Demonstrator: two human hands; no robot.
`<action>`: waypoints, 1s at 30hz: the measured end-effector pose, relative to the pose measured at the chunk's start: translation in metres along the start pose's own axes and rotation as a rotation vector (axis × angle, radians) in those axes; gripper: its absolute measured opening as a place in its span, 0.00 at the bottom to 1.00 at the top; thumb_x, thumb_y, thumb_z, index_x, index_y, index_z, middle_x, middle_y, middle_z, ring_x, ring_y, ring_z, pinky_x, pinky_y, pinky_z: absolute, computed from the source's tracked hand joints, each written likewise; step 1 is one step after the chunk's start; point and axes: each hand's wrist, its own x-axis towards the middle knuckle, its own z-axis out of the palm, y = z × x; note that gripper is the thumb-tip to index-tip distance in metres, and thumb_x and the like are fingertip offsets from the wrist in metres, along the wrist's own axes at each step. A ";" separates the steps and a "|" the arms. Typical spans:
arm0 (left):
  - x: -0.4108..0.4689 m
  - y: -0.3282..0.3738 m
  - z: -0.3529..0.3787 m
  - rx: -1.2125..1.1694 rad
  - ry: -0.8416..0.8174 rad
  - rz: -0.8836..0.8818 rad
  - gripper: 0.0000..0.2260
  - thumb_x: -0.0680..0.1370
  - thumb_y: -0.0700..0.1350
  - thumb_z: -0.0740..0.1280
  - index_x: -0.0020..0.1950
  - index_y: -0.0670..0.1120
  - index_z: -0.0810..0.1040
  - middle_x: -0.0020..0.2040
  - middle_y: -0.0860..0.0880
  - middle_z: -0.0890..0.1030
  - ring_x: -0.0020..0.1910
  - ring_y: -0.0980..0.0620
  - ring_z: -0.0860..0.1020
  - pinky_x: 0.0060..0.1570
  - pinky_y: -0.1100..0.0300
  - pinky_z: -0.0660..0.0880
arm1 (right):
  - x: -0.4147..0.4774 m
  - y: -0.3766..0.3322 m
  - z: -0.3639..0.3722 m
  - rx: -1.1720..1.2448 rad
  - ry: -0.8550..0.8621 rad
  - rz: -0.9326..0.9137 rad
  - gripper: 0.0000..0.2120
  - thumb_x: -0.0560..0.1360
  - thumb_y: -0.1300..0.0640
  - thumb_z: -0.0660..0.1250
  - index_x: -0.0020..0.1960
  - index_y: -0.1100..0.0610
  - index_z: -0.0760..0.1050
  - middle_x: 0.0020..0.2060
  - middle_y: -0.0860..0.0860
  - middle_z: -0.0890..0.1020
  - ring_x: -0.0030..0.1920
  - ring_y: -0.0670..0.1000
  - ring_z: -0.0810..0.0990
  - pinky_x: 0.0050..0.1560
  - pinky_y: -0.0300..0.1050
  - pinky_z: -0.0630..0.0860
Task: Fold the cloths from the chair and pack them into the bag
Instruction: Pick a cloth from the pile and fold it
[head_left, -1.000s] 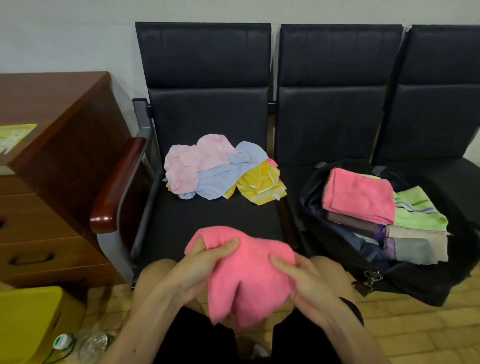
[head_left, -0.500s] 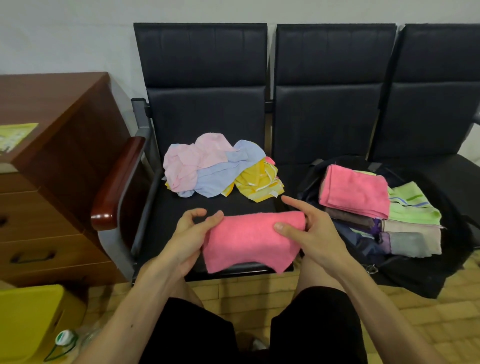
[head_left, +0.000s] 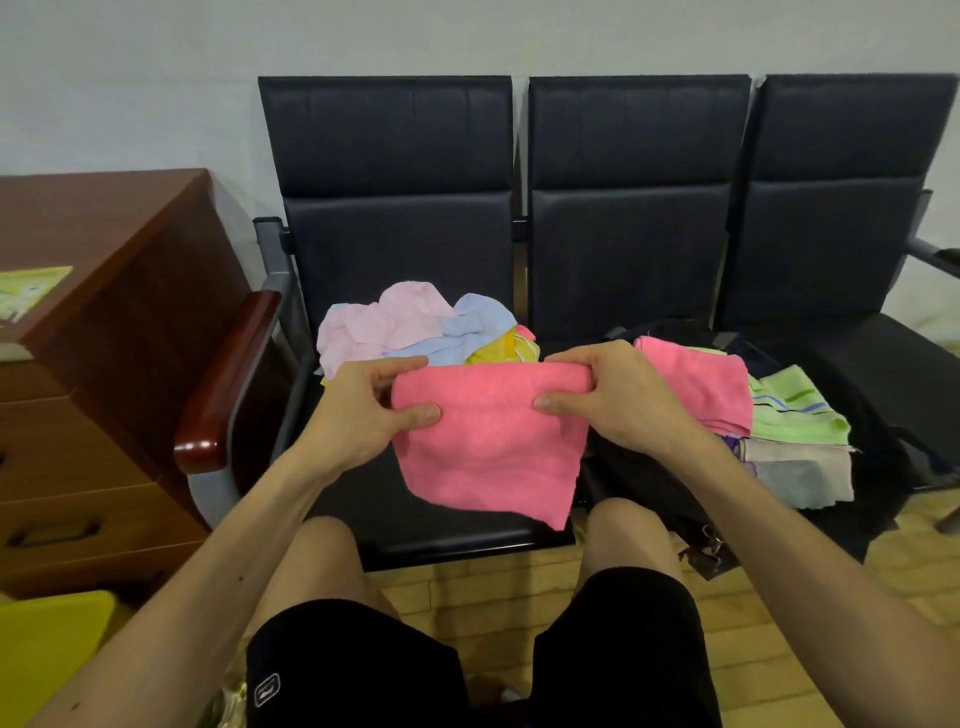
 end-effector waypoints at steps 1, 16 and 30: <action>0.000 0.002 -0.001 0.058 0.016 0.031 0.28 0.69 0.44 0.79 0.68 0.50 0.77 0.56 0.58 0.80 0.53 0.61 0.78 0.51 0.67 0.76 | 0.001 0.000 -0.002 -0.017 0.003 0.000 0.17 0.69 0.50 0.78 0.56 0.51 0.83 0.49 0.49 0.86 0.50 0.49 0.82 0.54 0.54 0.79; 0.005 0.013 -0.009 0.408 -0.083 0.074 0.11 0.75 0.53 0.72 0.51 0.47 0.84 0.46 0.49 0.84 0.45 0.49 0.82 0.48 0.51 0.80 | 0.011 0.002 -0.010 -0.163 -0.061 0.032 0.15 0.71 0.45 0.75 0.50 0.56 0.84 0.42 0.52 0.84 0.43 0.51 0.82 0.48 0.55 0.80; -0.007 0.029 -0.012 0.331 -0.153 0.131 0.15 0.76 0.54 0.70 0.46 0.41 0.83 0.45 0.42 0.81 0.42 0.53 0.78 0.43 0.62 0.73 | -0.011 0.021 -0.014 0.061 -0.188 -0.002 0.17 0.77 0.48 0.70 0.44 0.63 0.79 0.30 0.55 0.81 0.29 0.51 0.80 0.32 0.43 0.76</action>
